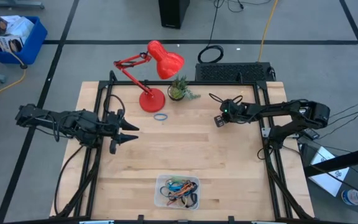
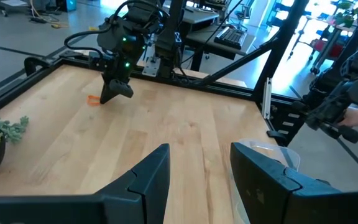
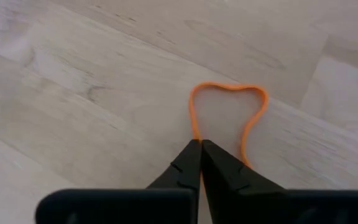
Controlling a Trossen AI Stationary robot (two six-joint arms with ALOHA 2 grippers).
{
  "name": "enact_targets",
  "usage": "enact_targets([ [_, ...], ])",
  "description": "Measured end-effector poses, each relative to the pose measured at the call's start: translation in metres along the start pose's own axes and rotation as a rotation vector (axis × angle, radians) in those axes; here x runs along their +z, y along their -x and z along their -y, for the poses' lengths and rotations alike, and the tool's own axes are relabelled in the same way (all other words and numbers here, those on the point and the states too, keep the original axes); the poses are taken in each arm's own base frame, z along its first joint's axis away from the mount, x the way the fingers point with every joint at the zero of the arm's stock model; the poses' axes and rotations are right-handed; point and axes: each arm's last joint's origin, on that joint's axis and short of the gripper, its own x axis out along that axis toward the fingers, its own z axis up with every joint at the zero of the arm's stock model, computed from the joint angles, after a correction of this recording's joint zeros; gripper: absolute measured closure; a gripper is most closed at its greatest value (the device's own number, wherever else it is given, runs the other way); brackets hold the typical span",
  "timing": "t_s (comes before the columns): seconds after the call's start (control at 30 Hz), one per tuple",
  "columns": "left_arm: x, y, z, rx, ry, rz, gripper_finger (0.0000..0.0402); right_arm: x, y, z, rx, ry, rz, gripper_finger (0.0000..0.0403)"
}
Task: Pick and place rubber bands into bin
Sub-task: Put the orange rubber band into the transparent bin
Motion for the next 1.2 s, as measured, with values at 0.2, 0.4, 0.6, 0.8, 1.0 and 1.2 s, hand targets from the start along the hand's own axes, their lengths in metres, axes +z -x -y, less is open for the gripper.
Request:
enact_targets([
  [0.2,0.0,0.0,0.0,0.0,-0.001,0.0,0.0227,0.002,0.006,-0.002,0.042,0.008,0.032,0.0401],
  [0.4,0.0,0.0,0.0,0.001,-0.001,0.001,0.0227,0.015,0.028,-0.008,0.173,0.011,0.181,0.0402],
  [0.6,0.0,0.0,0.0,0.0,-0.001,0.002,0.0227,0.03,0.068,-0.02,0.367,0.012,0.443,0.0402],
  [0.8,0.0,0.0,0.0,0.0,0.0,0.002,0.0227,0.034,0.123,-0.033,0.61,0.091,0.759,0.0403],
  [1.0,0.0,0.0,0.0,0.0,0.005,0.004,0.0227,0.028,0.172,-0.041,0.896,0.179,0.993,0.0403],
  [1.2,0.0,0.0,0.0,0.0,0.005,0.004,0.0227,0.022,0.208,-0.061,1.018,0.307,1.025,0.0403],
])
